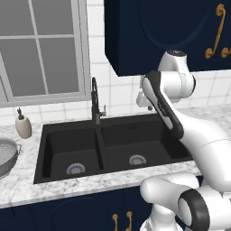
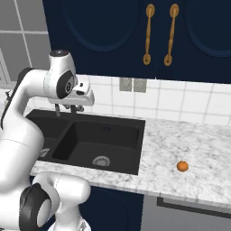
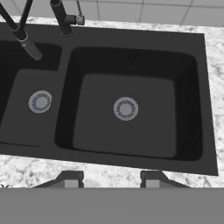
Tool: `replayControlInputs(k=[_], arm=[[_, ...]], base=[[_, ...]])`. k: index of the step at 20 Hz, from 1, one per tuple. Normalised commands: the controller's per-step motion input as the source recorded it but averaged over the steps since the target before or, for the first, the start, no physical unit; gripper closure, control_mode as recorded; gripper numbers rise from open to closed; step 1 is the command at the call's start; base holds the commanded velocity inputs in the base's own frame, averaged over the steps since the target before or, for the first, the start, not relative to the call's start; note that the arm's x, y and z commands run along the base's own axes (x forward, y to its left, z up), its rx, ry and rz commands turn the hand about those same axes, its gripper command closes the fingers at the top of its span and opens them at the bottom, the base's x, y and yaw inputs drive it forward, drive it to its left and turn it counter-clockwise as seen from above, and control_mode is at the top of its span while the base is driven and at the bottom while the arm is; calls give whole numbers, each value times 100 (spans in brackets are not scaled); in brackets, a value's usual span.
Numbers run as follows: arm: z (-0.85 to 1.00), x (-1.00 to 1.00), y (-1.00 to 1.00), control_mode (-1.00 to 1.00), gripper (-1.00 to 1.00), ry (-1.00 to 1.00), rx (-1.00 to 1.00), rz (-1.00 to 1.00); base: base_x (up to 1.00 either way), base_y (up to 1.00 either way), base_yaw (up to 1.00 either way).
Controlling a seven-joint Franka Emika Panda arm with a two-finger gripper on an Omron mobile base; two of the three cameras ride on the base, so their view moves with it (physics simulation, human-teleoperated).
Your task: Put the colander in the sink, put the tangerine in the colander, and turn on the sink faucet and pour water over the colander.
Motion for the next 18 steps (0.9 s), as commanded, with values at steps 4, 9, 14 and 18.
replayControlInputs(k=[4,9,14,18], arm=[[0,0,0,-100,-100,0,0,0],[0,0,0,-100,-100,0,0,0],[-1,-21,-10,-100,-100,-1,0,-8],[0,-79,18,-100,-100,-16,0,-2]], base=[[0,0,0],[0,0,0],[0,0,0],[0,0,0]])
